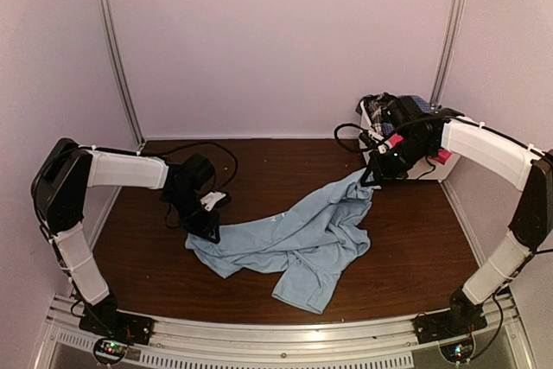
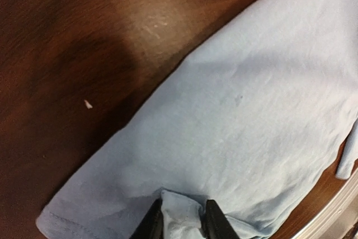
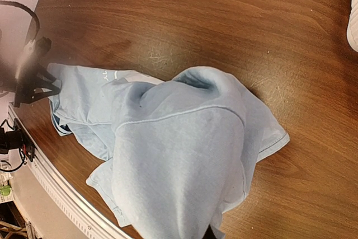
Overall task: Fold and stack the mixed laundry pile
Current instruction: Flatten out the crumpled T-shirt at the center of the board.
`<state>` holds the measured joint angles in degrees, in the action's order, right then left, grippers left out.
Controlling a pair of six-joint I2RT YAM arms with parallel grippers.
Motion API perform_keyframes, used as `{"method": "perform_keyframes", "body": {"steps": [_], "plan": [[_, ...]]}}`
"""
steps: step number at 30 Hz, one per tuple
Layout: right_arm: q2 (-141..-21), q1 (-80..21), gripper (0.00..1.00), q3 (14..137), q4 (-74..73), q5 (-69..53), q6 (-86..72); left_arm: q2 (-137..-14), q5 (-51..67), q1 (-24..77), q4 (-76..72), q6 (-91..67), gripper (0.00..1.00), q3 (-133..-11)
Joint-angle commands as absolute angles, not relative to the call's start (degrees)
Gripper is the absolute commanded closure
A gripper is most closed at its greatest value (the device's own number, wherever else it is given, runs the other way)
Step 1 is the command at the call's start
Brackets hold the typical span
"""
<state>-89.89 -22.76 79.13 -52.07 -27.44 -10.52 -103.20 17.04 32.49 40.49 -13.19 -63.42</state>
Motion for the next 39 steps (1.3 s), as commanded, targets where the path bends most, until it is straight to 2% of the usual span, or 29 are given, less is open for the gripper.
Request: {"method": "perform_keyframes", "body": {"steps": [1, 2, 10, 14, 20, 25, 31, 39], "plan": [[-88.3, -22.9, 1.00, 79.9, -52.9, -27.2, -10.6, -100.3, 16.5, 32.9, 40.2, -13.1, 0.94, -66.1], [-88.2, -22.9, 1.00, 80.4, -53.2, -26.6, -10.6, -98.9, 15.5, 32.6, 40.8, -13.5, 1.00, -66.7], [-88.2, -19.5, 1.00, 95.1, -58.0, -21.3, -9.4, -85.6, 9.5, 27.5, 43.2, -17.8, 1.00, -76.8], [-91.1, -17.9, 1.00, 109.4, -60.4, -17.1, -8.0, -82.0, 4.1, 26.1, 43.4, -18.1, 1.00, -87.1], [-99.5, -17.2, 1.00, 139.6, -64.7, -13.3, -5.5, -81.2, -3.9, 26.0, 43.6, -17.6, 1.00, -105.7], [-96.6, -17.5, 1.00, 142.8, -59.4, -15.3, -5.5, -77.6, -3.5, 26.0, 41.1, -18.0, 1.00, -112.1], [-88.4, -19.8, 1.00, 142.8, -56.4, -17.7, -3.1, -68.7, 0.9, 26.4, 38.0, -19.0, 1.00, -111.4], [-78.6, -27.8, 1.00, 142.3, -57.0, -19.8, -1.7, -57.6, 5.8, 27.8, 37.5, -20.4, 1.00, -108.8]]}}
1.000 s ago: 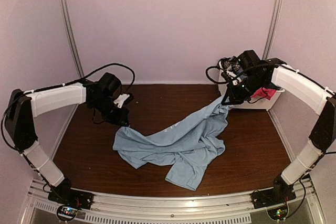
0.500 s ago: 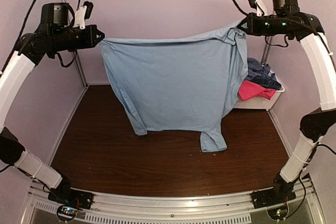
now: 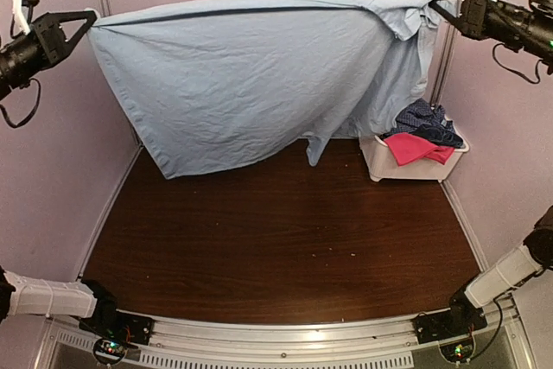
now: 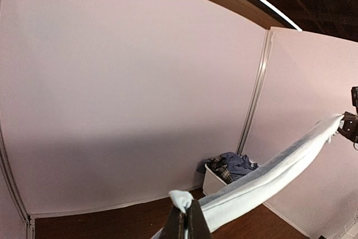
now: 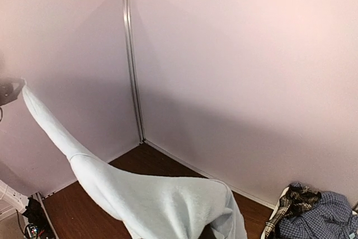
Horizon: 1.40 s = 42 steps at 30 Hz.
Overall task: Fold and stack the mixed laundry pile
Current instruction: Flatten out the crumpled T-shirt at the center of the board.
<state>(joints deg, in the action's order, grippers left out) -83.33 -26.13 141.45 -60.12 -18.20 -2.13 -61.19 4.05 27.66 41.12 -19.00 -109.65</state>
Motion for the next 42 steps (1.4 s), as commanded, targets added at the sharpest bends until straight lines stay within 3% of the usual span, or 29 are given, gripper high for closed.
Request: {"method": "perform_keyframes", "body": {"steps": [1, 9, 17, 18, 19, 20, 23, 24, 25, 26, 27, 28, 30, 35, 39, 42], "plan": [[-78.0, -27.9, 1.00, 142.3, -56.5, -20.7, -2.7, -56.7, 4.8, 27.8, 37.5, -20.7, 1.00, -108.9], [-82.4, -27.9, 1.00, 142.3, -54.7, -24.4, -4.7, -61.9, -5.3, 27.8, 41.7, -20.1, 1.00, -111.8], [-97.5, -23.5, 0.97, 133.5, -48.2, -19.2, -1.5, -75.8, -21.1, 23.5, 38.5, -18.4, 1.00, -106.4], [-100.8, -23.0, 0.91, 133.3, -47.7, -18.6, -1.5, -76.9, -19.9, 20.5, 36.4, -19.4, 1.00, -102.8], [-105.4, -22.7, 0.79, 133.5, -47.1, -17.4, -1.9, -78.1, -18.1, 17.6, 34.2, -20.8, 1.00, -97.9], [-108.4, -22.3, 0.53, 134.9, -47.0, -16.3, -2.5, -79.4, -16.6, 14.8, 31.2, -22.0, 1.00, -94.5], [-125.2, -20.0, 0.04, 148.7, -52.8, -13.2, -7.3, -87.5, -10.6, 8.2, 26.0, -23.2, 1.00, -90.9], [-129.1, -18.9, 0.01, 153.0, -54.4, -13.2, -9.5, -92.1, -8.8, 6.7, 26.4, -23.2, 0.99, -92.4], [-131.5, -17.9, 0.00, 155.2, -54.9, -13.9, -11.3, -97.0, -8.1, 5.5, 28.8, -23.8, 0.83, -95.0], [-132.0, -17.2, 0.00, 154.6, -54.5, -14.7, -12.8, -102.0, -7.5, 4.4, 32.3, -24.0, 0.54, -98.9], [-131.2, -16.8, 0.00, 152.1, -53.5, -15.1, -13.4, -107.0, -7.9, 3.8, 37.0, -24.3, 0.38, -103.2], [-129.6, -16.7, 0.00, 148.2, -52.2, -16.0, -13.0, -110.5, -9.7, 3.4, 41.2, -24.6, 0.23, -106.6], [-125.7, -16.9, 0.00, 139.9, -50.1, -17.5, -11.7, -112.2, -10.4, 3.2, 42.2, -24.2, 0.04, -107.2], [-118.8, -17.6, 0.07, 124.8, -50.4, -22.8, -8.4, -107.6, -7.4, 3.2, 39.0, -22.6, 0.02, -101.4], [-115.9, -19.9, 0.20, 116.0, -49.5, -25.6, -7.7, -104.5, -0.5, 3.7, 38.6, -20.2, 0.04, -94.5], [-116.3, -22.4, 0.35, 111.9, -48.8, -25.9, -7.5, -102.6, 4.8, 5.2, 36.1, -18.1, 0.13, -87.5]]}}
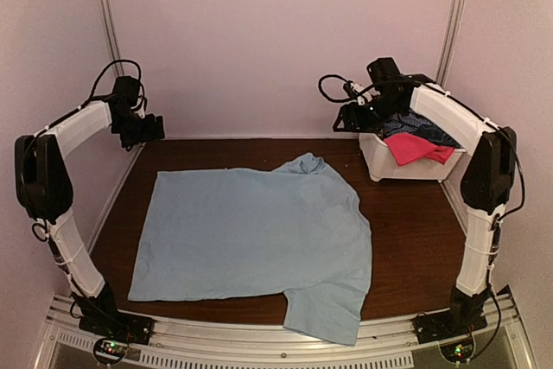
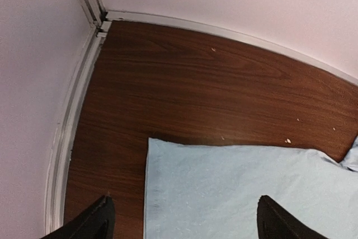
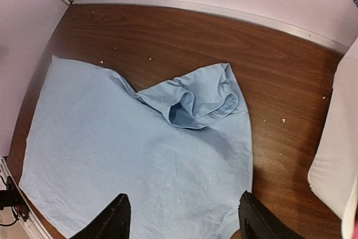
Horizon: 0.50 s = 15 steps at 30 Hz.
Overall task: Fold and stack the mixed laundry pile
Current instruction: Flatten out the crumpled T-shirt at the center of the board.
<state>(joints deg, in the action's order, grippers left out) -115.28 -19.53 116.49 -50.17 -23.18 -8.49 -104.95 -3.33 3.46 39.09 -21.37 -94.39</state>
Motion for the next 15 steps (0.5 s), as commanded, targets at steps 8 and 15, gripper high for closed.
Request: {"method": "perform_keyframes", "body": {"steps": [8, 15], "plan": [[-129.1, -23.5, 0.60, 123.3, -50.1, -22.6, -12.7, -102.0, 7.0, 8.7, 35.0, -18.1, 0.21, -82.8], [-136.1, -23.5, 0.55, 125.8, -44.5, -29.4, -17.2, -105.4, 11.8, 13.0, 32.8, -17.4, 0.21, -86.1]]}}
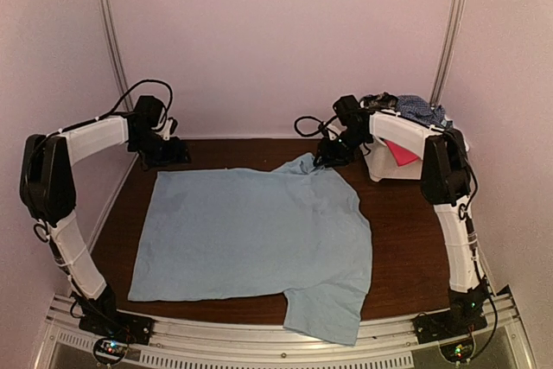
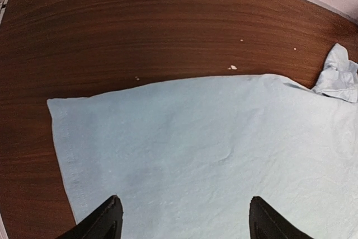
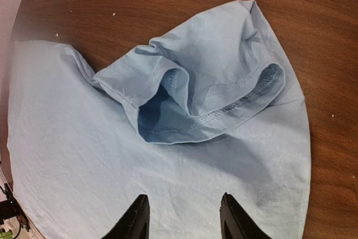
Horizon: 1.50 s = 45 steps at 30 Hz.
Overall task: Fold and stack the mixed laundry pile
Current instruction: Flatten out the crumpled T-shirt at the center of the board, then move the flattened T-shirt to the center of the board.
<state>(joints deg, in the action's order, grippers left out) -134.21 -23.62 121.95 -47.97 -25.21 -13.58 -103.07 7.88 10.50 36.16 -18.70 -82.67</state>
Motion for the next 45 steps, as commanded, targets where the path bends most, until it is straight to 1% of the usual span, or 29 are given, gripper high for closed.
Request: {"method": "perform_keyframes", "body": {"steps": [1, 4, 7, 15, 21, 23, 24, 26, 28, 33, 37, 38, 39, 41, 42, 43, 44, 45], "plan": [[-137.0, -23.6, 0.54, 126.4, -43.9, -30.6, -18.2, -106.1, 12.2, 13.3, 32.8, -17.8, 0.21, -86.7], [-138.5, -23.6, 0.49, 127.1, -41.2, -33.5, -20.8, -107.1, 12.5, 13.9, 32.6, -18.7, 0.21, -87.9], [-139.8, -23.6, 0.47, 127.6, -38.8, -35.4, -23.0, -107.2, 12.5, 13.9, 32.4, -18.9, 0.20, -87.8], [-145.5, -24.3, 0.51, 132.9, -38.8, -37.2, -25.6, -106.6, 11.0, 13.9, 33.8, -18.2, 0.20, -87.2], [-148.0, -24.7, 0.54, 134.4, -39.5, -36.8, -26.2, -106.3, 9.6, 13.9, 34.4, -17.8, 0.20, -87.1], [-148.4, -24.9, 0.58, 134.6, -39.3, -36.8, -26.4, -106.4, 9.4, 13.9, 34.4, -17.7, 0.19, -86.9], [-148.4, -25.0, 0.63, 134.6, -38.8, -37.0, -26.4, -106.5, 9.2, 13.9, 34.4, -17.6, 0.19, -86.8], [-148.4, -25.1, 0.80, 134.5, -36.8, -37.8, -26.7, -106.7, 9.1, 13.9, 34.4, -17.6, 0.19, -86.6], [-148.2, -25.1, 1.00, 134.7, -33.4, -38.4, -27.3, -106.8, 8.9, 13.9, 34.4, -17.6, 0.19, -86.3], [-148.9, -25.0, 1.00, 139.4, -17.0, -35.2, -29.3, -106.7, 8.0, 13.9, 35.7, -17.1, 0.19, -86.2], [-154.6, -25.2, 1.00, 146.7, 2.1, -35.7, -35.5, -106.1, 6.0, 13.8, 37.0, -16.6, 0.19, -85.9], [-155.6, -25.5, 0.98, 147.2, 6.7, -35.5, -37.2, -105.9, 5.5, 13.7, 37.2, -16.6, 0.18, -85.7], [-156.8, -25.7, 0.82, 147.8, 9.9, -34.9, -38.3, -105.8, 5.2, 13.4, 37.3, -16.7, 0.17, -85.5], [-158.7, -25.9, 0.39, 150.2, 10.3, -34.1, -38.5, -105.5, 4.5, 12.6, 37.3, -17.6, 0.15, -85.0], [-158.8, -25.9, 0.21, 150.7, 8.7, -34.0, -37.9, -105.3, 4.4, 12.2, 37.2, -18.0, 0.13, -84.9], [-158.2, -25.7, 0.10, 150.3, 6.3, -33.9, -36.5, -105.2, 4.4, 11.8, 36.9, -18.3, 0.12, -84.7], [-156.7, -25.4, 0.02, 149.1, 3.5, -34.0, -34.7, -105.0, 4.1, 11.5, 36.6, -18.7, 0.11, -84.5], [-154.6, -25.0, 0.00, 147.1, 1.1, -33.9, -32.8, -104.9, 4.2, 11.4, 36.0, -18.8, 0.10, -84.3]]}}
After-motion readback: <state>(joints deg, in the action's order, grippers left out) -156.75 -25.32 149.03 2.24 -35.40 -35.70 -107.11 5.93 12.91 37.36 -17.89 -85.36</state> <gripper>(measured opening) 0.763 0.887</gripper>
